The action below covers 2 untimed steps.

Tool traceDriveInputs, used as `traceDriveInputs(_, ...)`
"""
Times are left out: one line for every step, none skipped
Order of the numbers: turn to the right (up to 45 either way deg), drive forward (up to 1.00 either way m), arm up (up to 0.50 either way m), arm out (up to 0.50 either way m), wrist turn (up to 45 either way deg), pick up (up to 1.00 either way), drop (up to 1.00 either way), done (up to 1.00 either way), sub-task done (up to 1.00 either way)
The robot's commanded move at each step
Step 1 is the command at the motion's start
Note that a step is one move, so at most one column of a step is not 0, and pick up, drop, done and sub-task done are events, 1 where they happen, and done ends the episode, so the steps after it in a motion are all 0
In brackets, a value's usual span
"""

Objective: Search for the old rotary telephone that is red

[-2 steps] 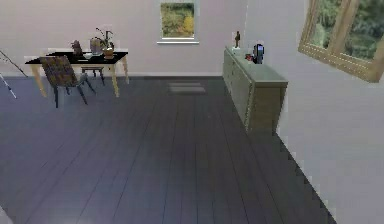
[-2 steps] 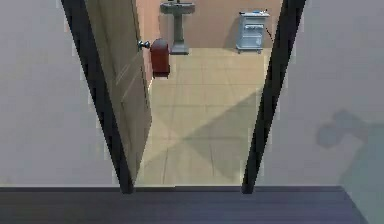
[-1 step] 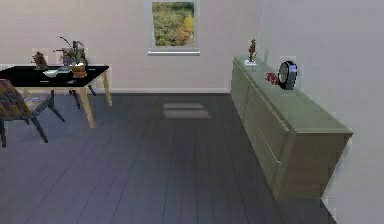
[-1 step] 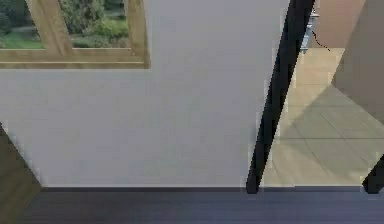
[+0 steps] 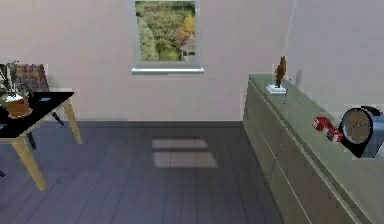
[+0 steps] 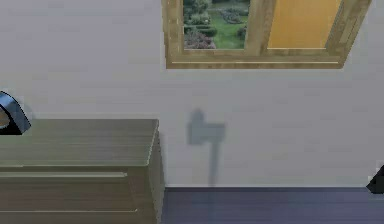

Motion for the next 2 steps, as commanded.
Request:
traceDriveInputs(9.0,0.0,0.0,0.0,0.0,0.0,0.0,0.0,0.0)
traceDriveInputs(0.0,0.35,0.0,0.0,0.0,0.0,0.0,0.0,0.0)
